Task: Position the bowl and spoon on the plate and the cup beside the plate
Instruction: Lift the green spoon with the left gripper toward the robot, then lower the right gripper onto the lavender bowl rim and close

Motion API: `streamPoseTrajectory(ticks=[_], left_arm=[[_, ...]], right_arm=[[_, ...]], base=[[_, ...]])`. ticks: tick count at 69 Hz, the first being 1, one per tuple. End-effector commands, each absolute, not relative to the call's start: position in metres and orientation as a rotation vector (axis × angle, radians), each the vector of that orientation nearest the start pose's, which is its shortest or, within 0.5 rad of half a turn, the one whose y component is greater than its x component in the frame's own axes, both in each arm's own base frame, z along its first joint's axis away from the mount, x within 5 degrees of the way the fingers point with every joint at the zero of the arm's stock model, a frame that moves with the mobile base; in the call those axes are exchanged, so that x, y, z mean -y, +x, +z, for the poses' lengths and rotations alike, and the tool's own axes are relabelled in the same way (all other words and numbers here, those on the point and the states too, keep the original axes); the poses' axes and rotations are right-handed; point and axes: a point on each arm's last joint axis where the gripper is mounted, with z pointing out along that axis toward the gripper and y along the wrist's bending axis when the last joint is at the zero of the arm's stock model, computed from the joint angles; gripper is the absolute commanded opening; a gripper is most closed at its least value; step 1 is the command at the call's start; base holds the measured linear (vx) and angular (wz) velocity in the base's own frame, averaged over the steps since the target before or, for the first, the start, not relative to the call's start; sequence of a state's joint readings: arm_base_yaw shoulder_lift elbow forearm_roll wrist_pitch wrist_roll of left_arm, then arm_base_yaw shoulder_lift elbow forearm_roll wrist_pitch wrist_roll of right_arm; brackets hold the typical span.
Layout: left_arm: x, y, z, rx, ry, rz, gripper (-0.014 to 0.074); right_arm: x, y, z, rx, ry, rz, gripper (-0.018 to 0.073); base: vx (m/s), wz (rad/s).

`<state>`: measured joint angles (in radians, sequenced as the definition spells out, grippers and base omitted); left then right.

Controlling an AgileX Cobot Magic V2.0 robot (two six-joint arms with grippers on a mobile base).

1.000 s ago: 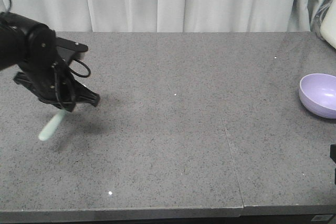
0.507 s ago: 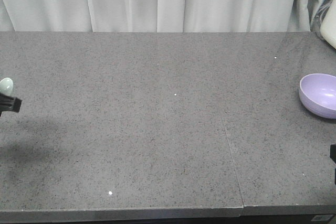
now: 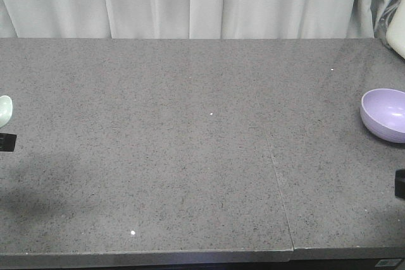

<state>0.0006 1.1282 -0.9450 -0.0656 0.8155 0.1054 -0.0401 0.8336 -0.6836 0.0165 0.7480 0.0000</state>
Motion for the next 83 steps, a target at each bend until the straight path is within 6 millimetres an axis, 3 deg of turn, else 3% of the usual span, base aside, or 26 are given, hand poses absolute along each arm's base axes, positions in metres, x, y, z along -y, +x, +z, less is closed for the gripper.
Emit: streamPoseTrajectory(ticks=[1, 14, 32, 54, 83], left_arm=[[0.005, 0.222, 0.336, -2.382, 0.082, -0.043, 0.0055], [0.005, 0.222, 0.336, -2.382, 0.082, -0.043, 0.0055], [0.005, 0.222, 0.336, -2.382, 0.082, -0.043, 0.0055], [0.005, 0.222, 0.336, -2.382, 0.082, -0.043, 0.0055], [0.005, 0.222, 0.336, -2.381, 0.082, -0.043, 0.0055]], right_arm=[[0.013, 0.176, 0.319, -2.331, 0.102, -0.077, 0.0484], [0.027, 0.214, 0.336, -2.370, 0.200, -0.160, 0.0484], [0.086, 0.249, 0.346, -2.419, 0.401, -0.141, 0.0484], [0.152, 0.291, 0.328, -2.434, 0.523, 0.049, 0.0484], [0.183, 0.356, 0.285, -2.596, 0.452, 0.149, 0.0426]], base=[[0.00, 0.00], [0.00, 0.00], [0.00, 0.00], [0.00, 0.00], [0.00, 0.00]])
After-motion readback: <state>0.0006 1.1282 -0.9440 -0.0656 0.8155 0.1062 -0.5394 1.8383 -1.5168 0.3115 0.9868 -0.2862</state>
